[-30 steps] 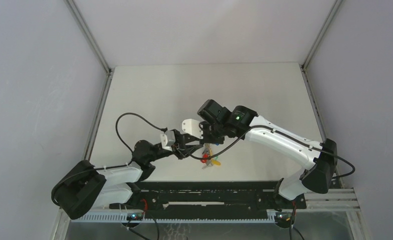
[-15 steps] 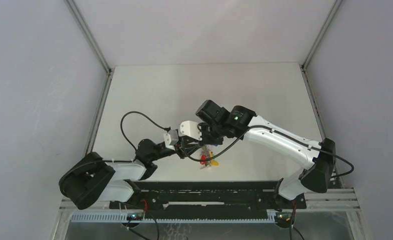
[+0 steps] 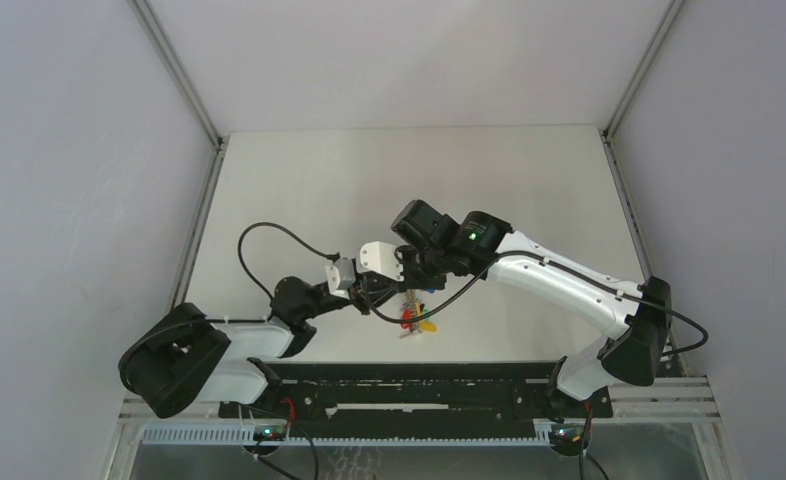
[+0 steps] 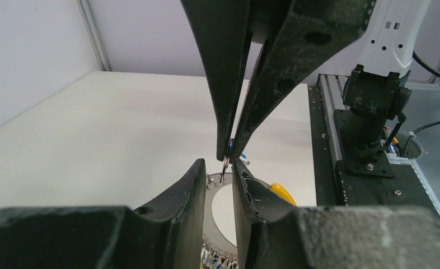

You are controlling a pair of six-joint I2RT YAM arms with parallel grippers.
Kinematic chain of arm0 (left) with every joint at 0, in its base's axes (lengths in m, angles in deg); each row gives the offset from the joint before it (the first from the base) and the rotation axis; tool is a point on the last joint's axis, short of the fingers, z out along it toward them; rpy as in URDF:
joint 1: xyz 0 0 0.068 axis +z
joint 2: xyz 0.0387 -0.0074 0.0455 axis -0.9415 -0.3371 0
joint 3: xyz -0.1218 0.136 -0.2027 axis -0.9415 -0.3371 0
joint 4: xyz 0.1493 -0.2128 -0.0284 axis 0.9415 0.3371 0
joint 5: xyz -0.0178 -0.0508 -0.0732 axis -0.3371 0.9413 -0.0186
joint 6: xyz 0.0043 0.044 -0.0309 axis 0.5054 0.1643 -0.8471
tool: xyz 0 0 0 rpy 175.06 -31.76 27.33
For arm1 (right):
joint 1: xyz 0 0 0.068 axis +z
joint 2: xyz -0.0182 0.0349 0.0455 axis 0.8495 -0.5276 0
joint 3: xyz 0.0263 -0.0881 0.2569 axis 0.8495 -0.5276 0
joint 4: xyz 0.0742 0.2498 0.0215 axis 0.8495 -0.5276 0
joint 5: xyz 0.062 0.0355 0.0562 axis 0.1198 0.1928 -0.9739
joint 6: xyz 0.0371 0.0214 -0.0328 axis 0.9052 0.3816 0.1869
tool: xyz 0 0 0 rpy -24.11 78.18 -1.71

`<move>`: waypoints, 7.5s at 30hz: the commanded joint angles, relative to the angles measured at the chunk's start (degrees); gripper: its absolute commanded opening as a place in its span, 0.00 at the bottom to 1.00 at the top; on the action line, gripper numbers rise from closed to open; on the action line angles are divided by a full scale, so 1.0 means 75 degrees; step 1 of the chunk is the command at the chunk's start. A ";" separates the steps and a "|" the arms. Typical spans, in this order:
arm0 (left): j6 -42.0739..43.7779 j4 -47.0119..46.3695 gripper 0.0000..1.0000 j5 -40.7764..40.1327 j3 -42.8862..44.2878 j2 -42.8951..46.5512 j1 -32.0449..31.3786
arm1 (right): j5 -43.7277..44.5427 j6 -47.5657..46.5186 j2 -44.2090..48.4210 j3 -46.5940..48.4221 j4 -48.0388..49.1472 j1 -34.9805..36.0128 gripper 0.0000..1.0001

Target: Put the keys on the keyring

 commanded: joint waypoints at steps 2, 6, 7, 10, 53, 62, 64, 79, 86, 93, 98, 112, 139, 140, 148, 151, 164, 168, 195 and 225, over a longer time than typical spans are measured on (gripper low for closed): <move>-0.0081 -0.0485 0.27 0.0275 0.0561 -0.0114 -0.0060 | -0.0136 -0.0043 0.0206 0.0232 0.0348 0.0076 0.00; -0.0046 -0.0490 0.23 0.0316 0.0578 -0.0166 -0.0087 | -0.0171 -0.0024 0.0200 0.0232 0.0354 0.0087 0.00; -0.0046 -0.0487 0.22 0.0330 0.0574 -0.0192 -0.0091 | -0.0177 -0.0022 0.0199 0.0232 0.0368 0.0097 0.00; -0.0022 -0.0486 0.22 0.0357 0.0552 -0.0279 -0.0098 | -0.0174 -0.0023 0.0219 0.0233 0.0366 0.0090 0.00; 0.0141 -0.0510 0.00 -0.0326 0.0239 0.0185 -0.0102 | -0.2535 0.1429 0.2112 -0.1740 0.2540 -0.1471 0.24; 0.0134 -0.0509 0.00 0.0041 0.0235 0.0323 -0.0105 | -0.4471 0.1859 0.2707 -0.3097 0.4117 -0.2431 0.24; 0.0119 -0.0509 0.00 0.0113 0.0234 0.0347 -0.0101 | -0.4592 0.1842 0.2617 -0.3108 0.4177 -0.2453 0.24; 0.0071 -0.0509 0.00 0.0252 0.0240 0.0458 -0.0098 | -0.5098 0.1642 0.2218 -0.3096 0.4245 -0.2502 0.17; 0.0050 -0.0515 0.00 0.0277 0.0217 0.0506 -0.0108 | -0.5020 0.1560 0.2199 -0.3096 0.4091 -0.2559 0.12; 0.0061 -0.0508 0.00 0.0250 0.0191 0.0534 -0.0108 | -0.5051 0.1527 0.2226 -0.3099 0.4028 -0.2603 0.00; 0.0105 -0.0516 0.00 0.0224 0.0138 0.0692 -0.0105 | -0.5017 0.1541 0.2176 -0.3097 0.3816 -0.2620 0.00; 0.0159 -0.0510 0.00 0.0137 0.0036 0.1078 -0.0106 | -0.5186 0.1737 0.2034 -0.3096 0.3709 -0.2644 0.00; 0.0212 -0.0521 0.00 -0.0113 -0.0106 0.1341 -0.0104 | -0.5003 0.1939 0.1857 -0.3109 0.3980 -0.2375 0.07; 0.0218 -0.0521 0.00 -0.0114 -0.0114 0.1341 -0.0099 | -0.4991 0.1892 0.1926 -0.3108 0.3981 -0.2374 0.08; 0.0180 -0.0521 0.00 -0.0050 -0.0120 0.1347 -0.0097 | -0.4953 0.1725 0.2913 -0.3758 0.4981 -0.2420 0.21; 0.0154 -0.0521 0.00 -0.0032 -0.0105 0.1349 -0.0098 | -0.5254 0.1617 0.3163 -0.3981 0.5391 -0.2422 0.26; -0.0021 -0.0532 0.00 0.0111 -0.0007 0.1370 -0.0111 | -0.5669 0.1484 0.2809 -0.4045 0.6079 -0.2386 0.27; -0.0033 -0.0532 0.00 0.0117 0.0011 0.1372 -0.0107 | -0.5854 0.1434 0.2640 -0.4045 0.6143 -0.2386 0.26; 0.0332 -0.0406 0.39 -0.0360 -0.0289 0.1088 -0.0024 | -0.2559 0.1022 0.2324 -0.2431 0.2707 -0.1668 0.00; 0.0387 -0.0101 0.40 0.0072 0.0367 -0.0186 -0.0183 | 0.0468 0.0587 0.0207 0.0267 -0.0206 -0.0007 0.00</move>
